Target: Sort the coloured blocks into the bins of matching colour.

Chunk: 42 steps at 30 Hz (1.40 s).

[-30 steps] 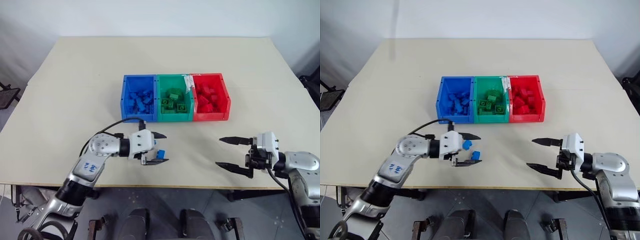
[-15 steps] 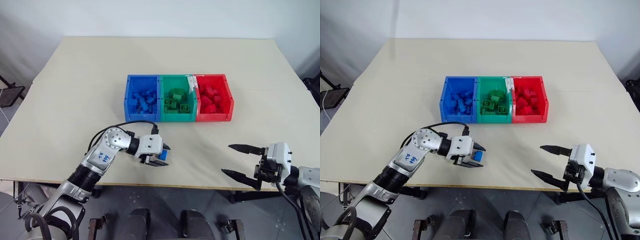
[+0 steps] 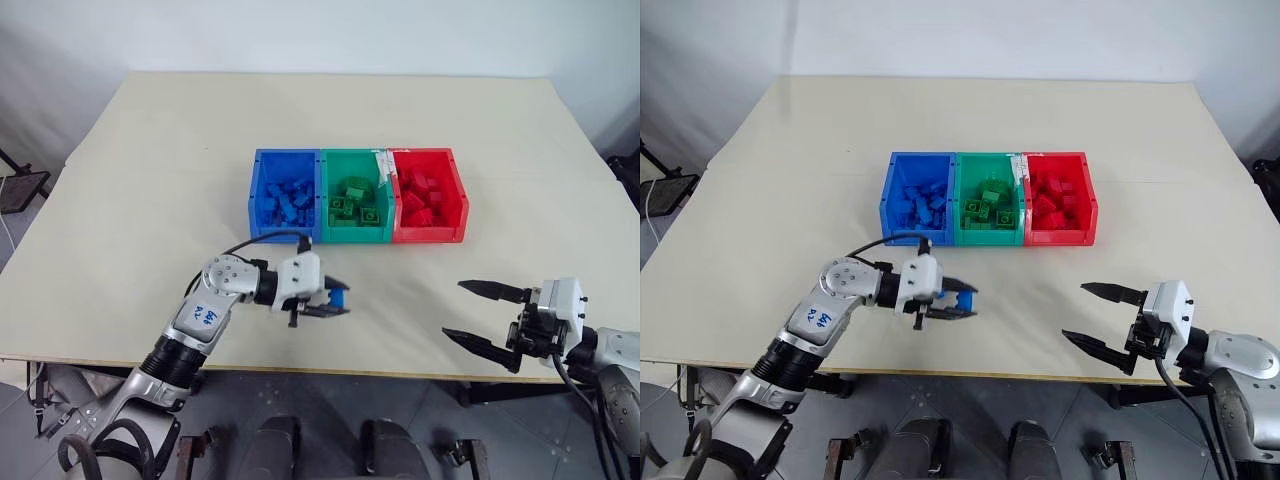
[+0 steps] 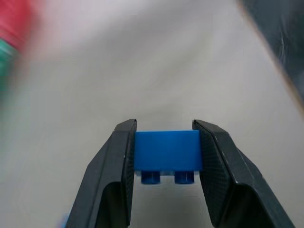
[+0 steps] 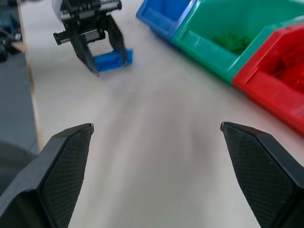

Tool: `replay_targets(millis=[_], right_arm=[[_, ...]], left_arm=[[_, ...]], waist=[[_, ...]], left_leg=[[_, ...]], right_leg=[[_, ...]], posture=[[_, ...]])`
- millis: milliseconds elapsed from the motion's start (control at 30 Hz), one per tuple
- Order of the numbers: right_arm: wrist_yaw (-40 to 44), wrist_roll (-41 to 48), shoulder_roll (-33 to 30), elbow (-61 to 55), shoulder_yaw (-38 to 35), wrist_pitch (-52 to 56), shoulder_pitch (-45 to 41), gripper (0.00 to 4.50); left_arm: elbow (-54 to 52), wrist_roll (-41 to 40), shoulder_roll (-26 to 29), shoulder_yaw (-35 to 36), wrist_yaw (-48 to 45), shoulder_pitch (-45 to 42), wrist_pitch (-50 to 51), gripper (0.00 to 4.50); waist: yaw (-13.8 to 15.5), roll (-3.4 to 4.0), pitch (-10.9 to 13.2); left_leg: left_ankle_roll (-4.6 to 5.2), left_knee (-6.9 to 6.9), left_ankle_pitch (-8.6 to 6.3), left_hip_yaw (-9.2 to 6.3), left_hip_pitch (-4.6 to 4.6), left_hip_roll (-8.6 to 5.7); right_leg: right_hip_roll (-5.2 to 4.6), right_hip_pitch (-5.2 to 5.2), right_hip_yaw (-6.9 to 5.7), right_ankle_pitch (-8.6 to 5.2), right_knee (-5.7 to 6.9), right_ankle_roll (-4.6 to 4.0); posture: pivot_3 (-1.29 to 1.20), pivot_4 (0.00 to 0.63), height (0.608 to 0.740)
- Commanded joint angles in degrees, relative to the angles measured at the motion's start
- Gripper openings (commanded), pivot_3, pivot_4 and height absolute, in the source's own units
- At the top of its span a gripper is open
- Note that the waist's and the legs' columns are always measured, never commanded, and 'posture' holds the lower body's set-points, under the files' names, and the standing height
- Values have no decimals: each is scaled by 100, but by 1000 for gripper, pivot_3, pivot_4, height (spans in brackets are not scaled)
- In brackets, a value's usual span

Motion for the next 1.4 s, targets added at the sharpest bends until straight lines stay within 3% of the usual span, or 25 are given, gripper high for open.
replay_targets(millis=[33, 267, 500, 733, 833, 1033, 1167, 1333, 1400], right_arm=[[-285, 290, 193, -190, -116, 91, -116, 4500], [-1173, 485, 725, -486, -128, 219, -597, 4500], [-1449, 362, 934, -447, -43, 45, -893, 4500], [-1372, 321, 946, -373, 31, -43, -1021, 4500], [-1215, 303, 885, -223, 82, -67, -1138, 4500], [-683, 223, 743, 310, 280, -173, -1550, 4500], [-89, 46, 590, 777, 572, -301, -1845, 4500], [563, -196, 451, 1529, 842, -597, -2230, 4500], [724, -228, 434, 1748, 894, -654, -2357, 4500]], left_arm=[[-126, -480, -165, 914, 796, -241, 284, 1477], [1285, 50, -257, 1606, 2554, -1444, 608, 1477], [2995, 431, -230, 1391, 2562, -2200, 370, 1477], [2525, 216, -108, 1594, 2172, -1929, 32, 3716], [1968, 91, 206, 1727, 1838, -1467, -129, 4491], [567, -487, 1083, 2168, 1011, -68, -142, 4491], [-501, -779, 1711, 2706, 470, 1390, -459, 4491], [-1136, -1076, 1974, 3666, 277, 3371, -479, 4491], [-1216, -1161, 1931, 3871, 407, 3688, -416, 4491]], waist=[[-5, 0, 0], [-3, 0, 0], [-4, -1, 0], [-28, -1, 0], [-83, -1, 0], [-169, -1, 1], [-159, -1, 1], [-170, 0, 0], [-140, 0, 1]], left_leg=[[-1, 0, 0, 1, 1, 0], [-4, 0, 4, 1, 4, -14], [-4, -7, 3, 3, 0, -29], [-4, -8, 3, 5, -1, -27], [-5, -13, 3, 7, 0, -21], [-6, -17, 3, 7, 2, -4], [-4, -17, 2, 5, 2, 2], [-1, -23, -1, 7, 3, 3], [1, -23, -3, 7, 4, 4]], right_leg=[[0, 0, 0, 0, 1, 0], [1, -4, 0, 1, 9, 1], [4, -9, -2, 2, 33, 3], [5, -11, -2, 2, 34, 3], [9, -15, -1, 2, 33, 3], [7, -16, 3, 2, 30, 3], [-1, -14, 5, 2, 27, 2], [-5, -12, 9, 2, -7, 1], [-7, -12, 10, 2, -10, 0]], posture=[[0, 150, 740], [0, 150, 740], [0, 150, 740], [0, 150, 740], [0, 150, 740], [0, 150, 740], [0, 150, 740], [0, 150, 740], [0, 150, 740]])
